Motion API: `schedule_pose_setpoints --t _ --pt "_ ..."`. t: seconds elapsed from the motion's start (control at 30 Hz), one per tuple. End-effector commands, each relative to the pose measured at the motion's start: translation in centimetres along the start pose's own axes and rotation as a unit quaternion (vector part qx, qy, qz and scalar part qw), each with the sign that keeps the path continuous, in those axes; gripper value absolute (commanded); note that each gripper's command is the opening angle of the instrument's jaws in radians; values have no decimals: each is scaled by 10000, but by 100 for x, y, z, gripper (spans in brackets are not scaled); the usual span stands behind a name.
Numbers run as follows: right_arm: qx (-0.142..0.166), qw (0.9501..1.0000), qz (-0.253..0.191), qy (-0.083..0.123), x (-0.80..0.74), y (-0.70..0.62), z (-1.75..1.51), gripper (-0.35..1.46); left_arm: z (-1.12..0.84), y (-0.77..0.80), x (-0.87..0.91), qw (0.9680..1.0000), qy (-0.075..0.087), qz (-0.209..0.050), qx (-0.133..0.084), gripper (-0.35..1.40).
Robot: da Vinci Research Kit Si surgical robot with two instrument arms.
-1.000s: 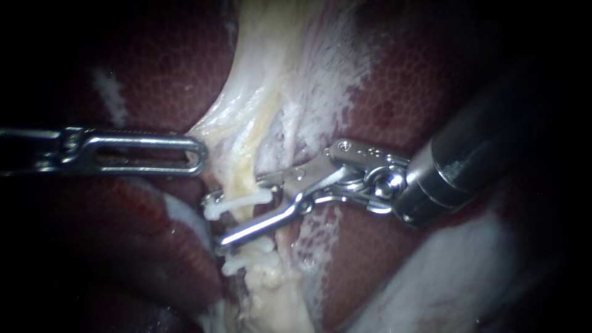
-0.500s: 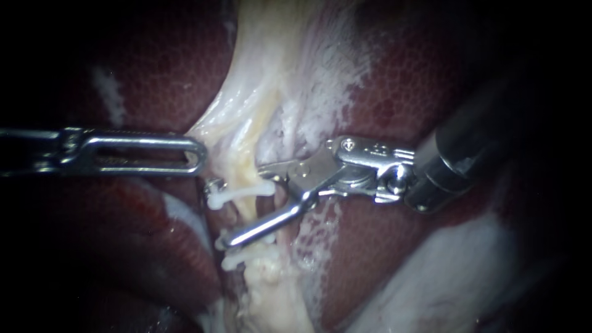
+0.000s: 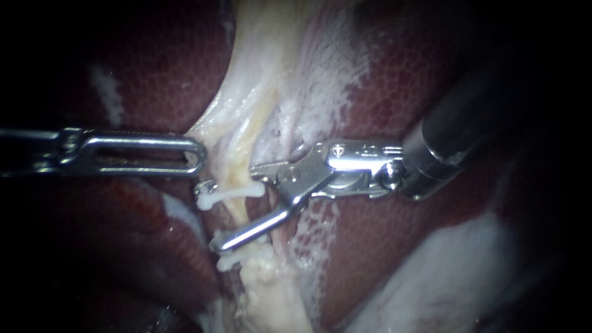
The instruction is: Going back third clip left tube
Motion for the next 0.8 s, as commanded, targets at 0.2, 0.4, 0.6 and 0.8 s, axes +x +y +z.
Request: schedule_pose_setpoints --t 0.2,0.4,0.6,0.8 --pt "-25 10000 -41 -13 -5 1 10 60 0 -1 0 10000 -1 -1 -1 -35" --pt "-34 10000 -59 -25 -11 0 16 60 0 -1 0 10000 -1 0 -2 -35" --pt "-38 10000 1 -20 -11 1 16 60 1 -2 0 10000 -2 -1 -4 -35" --pt "-73 9997 229 -6 -12 1 23 60 1 -3 0 10000 -4 -1 -7 -35"
